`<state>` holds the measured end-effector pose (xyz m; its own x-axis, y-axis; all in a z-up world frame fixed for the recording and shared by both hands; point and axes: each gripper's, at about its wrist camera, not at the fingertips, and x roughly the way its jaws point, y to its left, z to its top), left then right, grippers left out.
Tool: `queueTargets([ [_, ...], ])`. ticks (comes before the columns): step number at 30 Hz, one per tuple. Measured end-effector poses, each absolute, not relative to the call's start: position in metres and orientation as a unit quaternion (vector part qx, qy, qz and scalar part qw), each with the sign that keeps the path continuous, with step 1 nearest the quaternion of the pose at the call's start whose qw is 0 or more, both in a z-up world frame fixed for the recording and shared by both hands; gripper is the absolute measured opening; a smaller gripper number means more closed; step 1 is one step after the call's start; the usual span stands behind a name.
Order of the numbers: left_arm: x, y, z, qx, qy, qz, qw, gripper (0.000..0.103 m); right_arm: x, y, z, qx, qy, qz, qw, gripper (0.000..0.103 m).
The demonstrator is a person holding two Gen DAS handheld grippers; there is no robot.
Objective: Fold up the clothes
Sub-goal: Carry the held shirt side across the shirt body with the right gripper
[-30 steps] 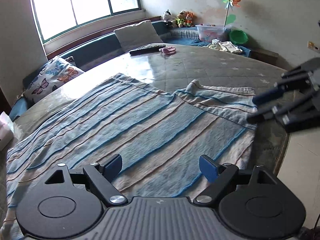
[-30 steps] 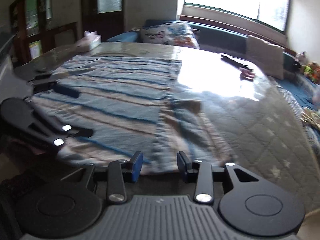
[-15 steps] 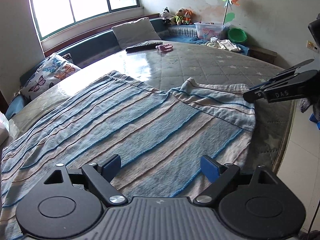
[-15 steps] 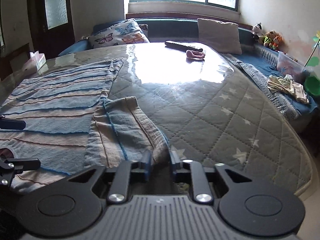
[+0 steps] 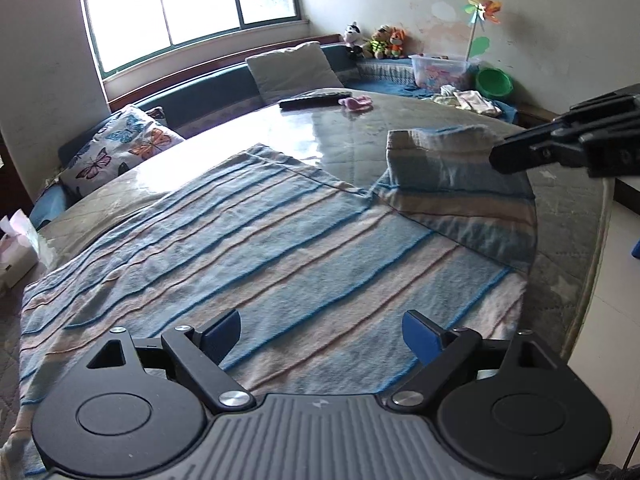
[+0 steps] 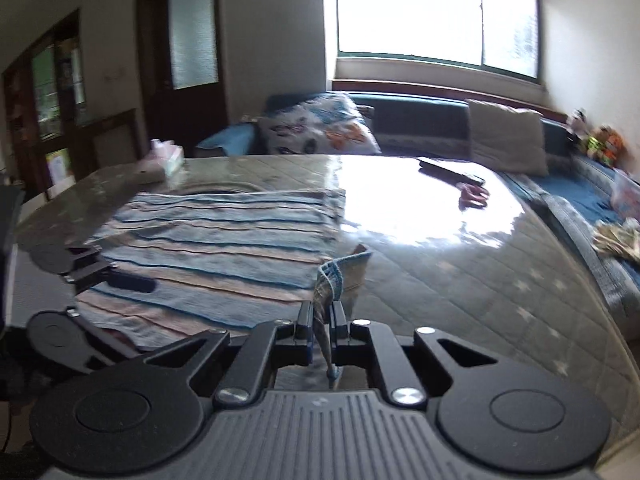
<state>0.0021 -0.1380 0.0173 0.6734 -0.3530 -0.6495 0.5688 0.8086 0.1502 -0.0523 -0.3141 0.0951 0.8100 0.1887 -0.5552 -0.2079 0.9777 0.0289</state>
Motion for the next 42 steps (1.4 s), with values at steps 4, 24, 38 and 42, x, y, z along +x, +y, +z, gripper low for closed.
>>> queueTargets([
  [4,0.005,-0.131,0.018,0.168,0.313,-0.246,0.902,0.090,-0.047,-0.290,0.091,-0.027,0.295,0.149,0.943,0.007],
  [24,0.010,-0.131,0.028,0.153,0.303,-0.250,0.907,0.091,-0.038,-0.298,0.041,-0.032,0.376,0.151,0.914,0.018],
  [38,-0.010,-0.151,0.023,0.144,0.330,-0.342,0.868,0.048,-0.041,-0.310,0.058,-0.047,0.365,0.140,0.919,0.018],
  [42,-0.016,-0.158,0.018,0.146,0.342,-0.367,0.853,0.042,-0.049,-0.312,0.059,-0.049,0.363,0.136,0.921,0.018],
])
